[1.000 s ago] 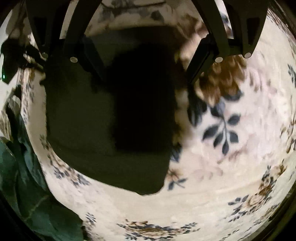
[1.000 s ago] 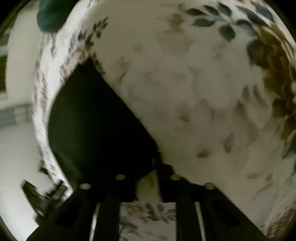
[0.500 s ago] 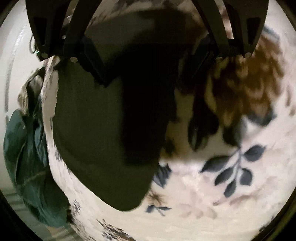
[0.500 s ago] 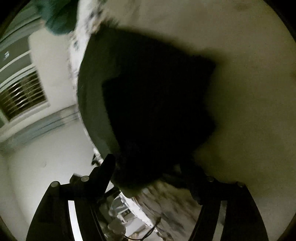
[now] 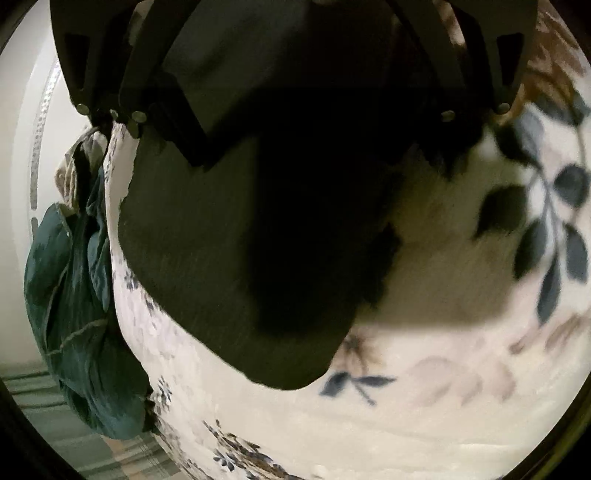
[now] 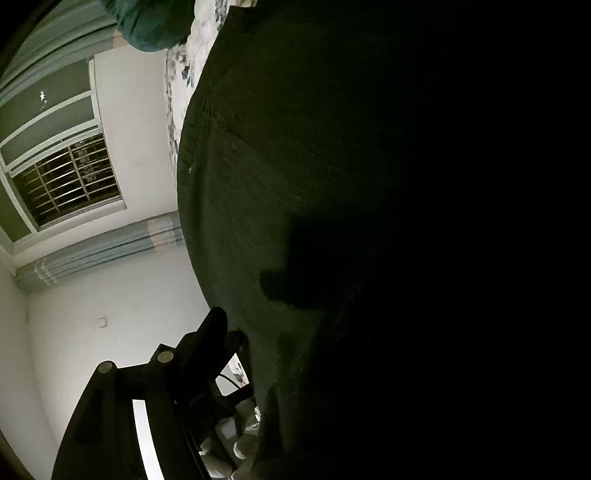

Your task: Fold small clothes

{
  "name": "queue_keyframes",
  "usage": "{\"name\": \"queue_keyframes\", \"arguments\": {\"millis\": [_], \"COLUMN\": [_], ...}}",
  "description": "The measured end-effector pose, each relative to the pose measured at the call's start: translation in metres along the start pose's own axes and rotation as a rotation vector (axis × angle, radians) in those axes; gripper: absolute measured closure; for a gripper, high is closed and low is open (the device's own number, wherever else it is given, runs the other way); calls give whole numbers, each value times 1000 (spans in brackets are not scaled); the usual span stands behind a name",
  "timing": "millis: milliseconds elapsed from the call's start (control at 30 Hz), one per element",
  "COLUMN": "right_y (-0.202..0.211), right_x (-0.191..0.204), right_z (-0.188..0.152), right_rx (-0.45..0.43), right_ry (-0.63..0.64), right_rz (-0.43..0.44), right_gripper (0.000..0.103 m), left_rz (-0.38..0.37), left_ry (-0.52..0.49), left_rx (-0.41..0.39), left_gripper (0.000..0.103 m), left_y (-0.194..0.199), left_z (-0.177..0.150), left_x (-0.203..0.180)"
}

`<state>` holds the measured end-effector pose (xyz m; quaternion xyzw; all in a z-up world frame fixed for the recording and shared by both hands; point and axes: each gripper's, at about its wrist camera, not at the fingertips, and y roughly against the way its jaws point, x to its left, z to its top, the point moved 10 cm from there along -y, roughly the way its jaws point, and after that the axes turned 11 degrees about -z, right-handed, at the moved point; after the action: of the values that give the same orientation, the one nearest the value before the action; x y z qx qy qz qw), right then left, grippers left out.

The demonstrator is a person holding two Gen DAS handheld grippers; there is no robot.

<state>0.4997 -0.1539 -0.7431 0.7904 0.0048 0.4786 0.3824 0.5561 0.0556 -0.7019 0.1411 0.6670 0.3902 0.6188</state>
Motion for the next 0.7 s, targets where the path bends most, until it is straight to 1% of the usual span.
{"name": "queue_keyframes", "arguments": {"millis": [33,67,100,133,167,200,233,267,400,500,600,700], "right_y": [-1,-1,-1,-1,0,3,7,11,26,40,57,74], "right_x": [2,4,4,2,1,2,5,9,43,76,113,154], "right_z": [0,-1,-2,-3,-5,-6,-9,-11,-16,-16,-9,8], "right_rx": [-3,-6,-12,-20,-22,-27,-33,-37,-59,-79,-110,-149], "right_ry": [4,7,12,20,31,40,45,50,108,155,193,225], "right_rz": [-1,-8,-26,-70,-102,-109,-119,-124,-142,-145,-137,-126], "right_gripper": [24,27,33,61,70,71,72,73,75,76,77,77], "left_rz": [-9,-22,-34,-60,-92,-98,-90,-98,-117,-139,-167,-190], "left_ry": [6,11,9,6,4,3,3,2,-43,-59,-77,-125], "left_rx": [-5,-8,-15,-30,-52,-56,-54,-55,-73,-82,-85,-89], "left_gripper": [9,9,10,13,31,53,65,76,80,80,81,81], "left_y": [0,0,1,3,7,10,12,17,32,42,51,56], "left_z": [2,3,4,6,7,7,6,5,6,19,41,72], "left_x": [-1,-3,-6,-9,-15,-18,-19,-21,-45,-68,-93,-124]}}
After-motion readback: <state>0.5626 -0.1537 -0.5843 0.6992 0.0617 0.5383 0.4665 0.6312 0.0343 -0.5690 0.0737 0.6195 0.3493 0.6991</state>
